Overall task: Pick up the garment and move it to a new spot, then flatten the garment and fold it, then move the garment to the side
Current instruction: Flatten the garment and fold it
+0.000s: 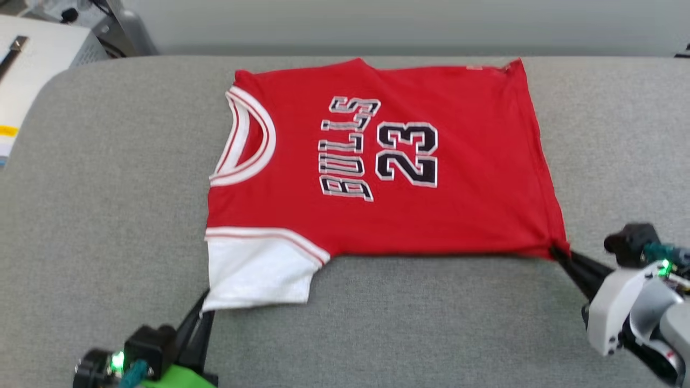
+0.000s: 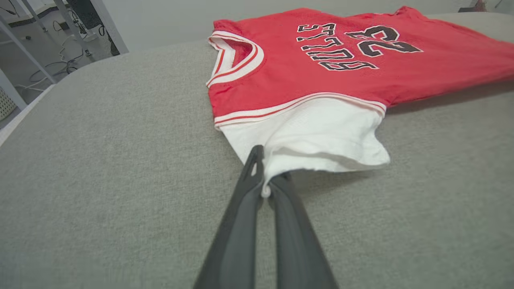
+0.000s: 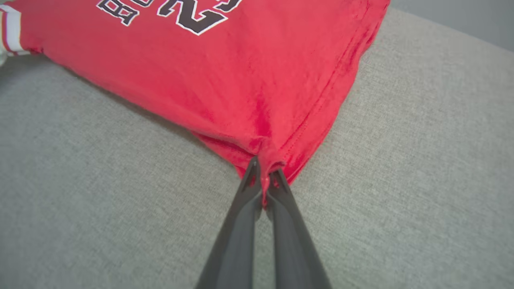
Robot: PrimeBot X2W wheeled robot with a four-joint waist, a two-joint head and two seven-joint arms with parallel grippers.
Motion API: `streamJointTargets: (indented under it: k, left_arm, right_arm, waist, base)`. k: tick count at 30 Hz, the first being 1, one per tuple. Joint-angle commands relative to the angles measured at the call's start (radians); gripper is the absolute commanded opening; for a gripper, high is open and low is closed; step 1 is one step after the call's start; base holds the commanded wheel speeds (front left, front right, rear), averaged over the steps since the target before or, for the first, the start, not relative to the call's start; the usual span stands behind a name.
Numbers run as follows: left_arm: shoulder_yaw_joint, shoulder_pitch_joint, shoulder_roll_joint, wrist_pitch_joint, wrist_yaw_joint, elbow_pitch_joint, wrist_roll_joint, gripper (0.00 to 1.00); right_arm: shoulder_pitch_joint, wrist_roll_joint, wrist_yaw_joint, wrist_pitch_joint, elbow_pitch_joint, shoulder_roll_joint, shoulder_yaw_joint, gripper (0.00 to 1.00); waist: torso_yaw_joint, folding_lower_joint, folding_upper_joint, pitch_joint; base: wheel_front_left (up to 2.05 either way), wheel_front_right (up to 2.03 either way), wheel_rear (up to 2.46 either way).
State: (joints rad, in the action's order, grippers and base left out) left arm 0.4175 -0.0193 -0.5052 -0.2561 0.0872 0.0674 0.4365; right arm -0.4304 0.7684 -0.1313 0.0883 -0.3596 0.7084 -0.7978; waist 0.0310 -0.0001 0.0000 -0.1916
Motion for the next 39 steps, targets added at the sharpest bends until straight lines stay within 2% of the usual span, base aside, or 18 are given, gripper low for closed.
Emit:
streamJointTargets:
  k: [1,8,13,19,31,37,39]
  left_arm:
    - [0.001,-0.042,0.010,-0.006,0.012,0.002,0.020,0.00]
    - [0.016,-0.166,0.019,0.005,0.021,-0.001,0.065,0.00]
    - [0.048,-0.230,0.013,0.049,0.003,-0.027,0.093,0.00]
    - [0.063,-0.274,-0.018,0.100,-0.006,-0.090,0.112,0.00]
    - [0.034,-0.061,-0.031,0.074,-0.047,-0.064,0.071,0.00]
    - [0.040,0.127,-0.041,0.074,-0.120,0.023,0.044,0.00]
    - [0.043,0.192,-0.029,0.073,-0.142,0.063,0.046,0.00]
  right_arm:
    - [0.037,0.007,0.001,-0.005,0.013,0.008,0.002,0.00]
    - [0.198,0.027,0.001,-0.025,0.060,0.033,0.035,0.00]
    - [0.304,0.039,0.001,-0.036,0.091,0.056,0.075,0.00]
    - [0.406,0.047,0.001,-0.064,0.155,0.069,0.153,0.00]
    - [0.391,0.015,0.001,-0.122,0.232,0.004,0.297,0.00]
    - [0.326,0.008,0.001,-0.153,0.255,-0.024,0.348,0.00]
    - [0.300,0.007,0.001,-0.163,0.255,-0.032,0.354,0.00]
  waist:
    - [0.000,0.0001,0.0000,0.054]
    - [0.006,0.0001,0.0000,0.106]
    - [0.010,0.0001,0.0000,0.135]
    - [0.013,0.0001,0.0000,0.142]
    - [-0.013,0.0001,0.0000,0.110]
    - [-0.035,0.0001,0.0000,0.053]
    - [-0.042,0.0001,0.0000,0.029]
  base:
    - [0.00,0.00,0.00]
    - [0.00,0.00,0.00]
    - [0.00,0.00,0.00]
    - [0.00,0.00,0.00]
    - [0.00,0.00,0.00]
    - [0.00,0.00,0.00]
    - [0.00,0.00,0.00]
